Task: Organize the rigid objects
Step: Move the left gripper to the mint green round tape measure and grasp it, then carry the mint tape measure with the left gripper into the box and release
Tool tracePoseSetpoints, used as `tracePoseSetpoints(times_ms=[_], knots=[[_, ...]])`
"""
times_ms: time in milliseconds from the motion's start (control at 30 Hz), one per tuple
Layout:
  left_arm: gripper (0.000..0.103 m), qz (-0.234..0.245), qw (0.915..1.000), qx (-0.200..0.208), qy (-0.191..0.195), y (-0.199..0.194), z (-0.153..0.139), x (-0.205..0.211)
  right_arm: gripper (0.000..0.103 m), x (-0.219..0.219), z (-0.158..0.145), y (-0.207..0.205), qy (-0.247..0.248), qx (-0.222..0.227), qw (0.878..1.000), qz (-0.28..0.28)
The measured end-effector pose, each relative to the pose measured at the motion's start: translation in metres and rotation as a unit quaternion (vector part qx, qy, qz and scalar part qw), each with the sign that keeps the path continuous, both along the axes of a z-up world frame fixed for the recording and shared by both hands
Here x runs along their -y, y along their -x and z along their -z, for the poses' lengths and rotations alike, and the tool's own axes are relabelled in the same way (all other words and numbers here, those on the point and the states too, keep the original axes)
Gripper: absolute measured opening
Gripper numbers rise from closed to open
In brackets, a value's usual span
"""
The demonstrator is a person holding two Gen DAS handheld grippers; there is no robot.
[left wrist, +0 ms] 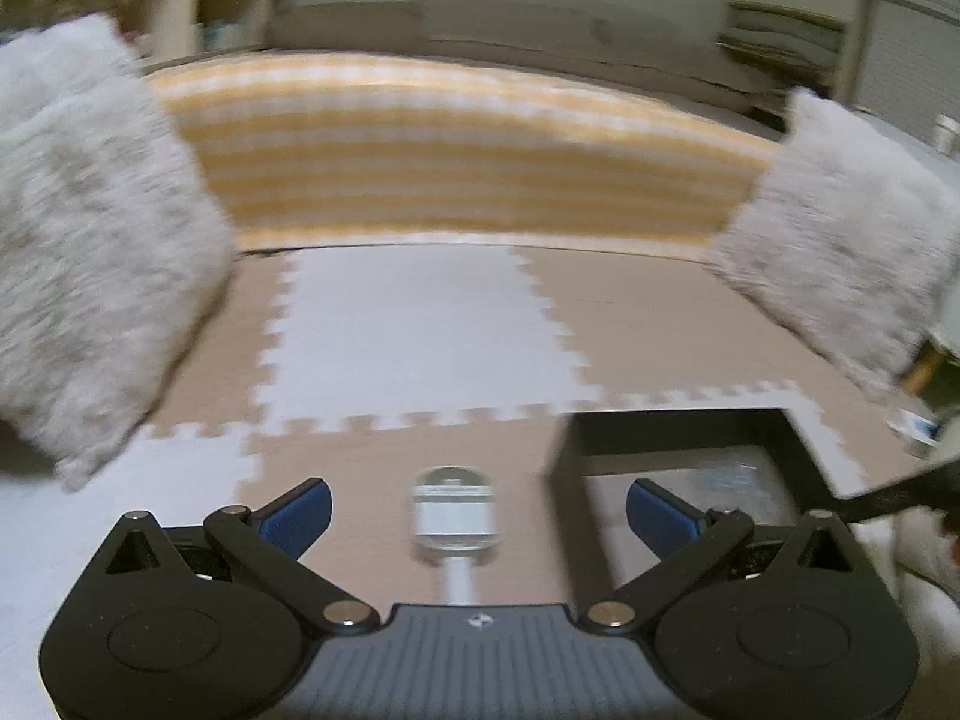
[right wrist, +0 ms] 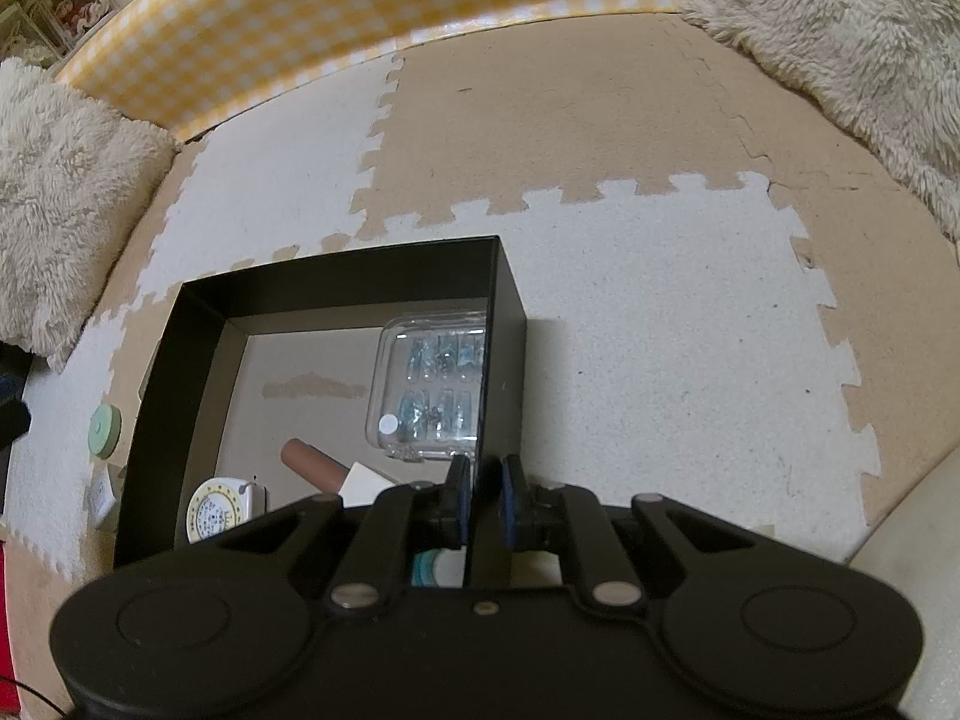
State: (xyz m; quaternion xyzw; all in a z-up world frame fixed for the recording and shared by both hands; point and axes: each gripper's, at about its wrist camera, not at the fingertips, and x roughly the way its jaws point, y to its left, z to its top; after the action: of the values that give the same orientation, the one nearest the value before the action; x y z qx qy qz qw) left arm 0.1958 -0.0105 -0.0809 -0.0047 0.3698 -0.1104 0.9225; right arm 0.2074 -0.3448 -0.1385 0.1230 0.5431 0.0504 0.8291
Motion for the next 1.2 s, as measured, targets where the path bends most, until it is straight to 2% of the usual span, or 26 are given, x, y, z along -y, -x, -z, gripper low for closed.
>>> tracePoseSetpoints(times_ms=[233,367,533,800,933,1000,1200], knots=[[0.103,-0.082,0.9956,-0.035,-0.027,-0.019,0.029,-0.040,0.011,-0.001,0.000,0.000,0.004,-0.001,1.000,-0.002],[0.103,-0.107,0.9914,-0.057,-0.050,-0.025,0.051,-0.057,0.011,-0.002,0.000,0.000,0.006,-0.002,1.000,-0.003],[0.103,-0.125,0.9880,-0.084,-0.034,-0.030,0.074,-0.065,0.011,-0.003,-0.001,0.000,0.009,-0.003,1.000,-0.005],[0.072,-0.153,0.9836,-0.085,-0.042,-0.036,0.095,-0.063,0.011,-0.005,-0.001,0.001,0.009,-0.003,1.000,-0.005],[0.062,-0.153,0.9837,-0.085,-0.042,-0.037,0.097,-0.067,0.011,-0.005,-0.001,0.001,0.009,-0.003,1.000,-0.005],[0.051,-0.151,0.9843,-0.082,-0.040,-0.037,0.096,-0.067,0.011,-0.005,0.000,0.001,0.009,-0.004,1.000,-0.005],[0.051,-0.148,0.9854,-0.079,-0.027,-0.036,0.092,-0.065,0.011,-0.006,-0.001,0.001,0.008,-0.004,1.000,-0.003]])
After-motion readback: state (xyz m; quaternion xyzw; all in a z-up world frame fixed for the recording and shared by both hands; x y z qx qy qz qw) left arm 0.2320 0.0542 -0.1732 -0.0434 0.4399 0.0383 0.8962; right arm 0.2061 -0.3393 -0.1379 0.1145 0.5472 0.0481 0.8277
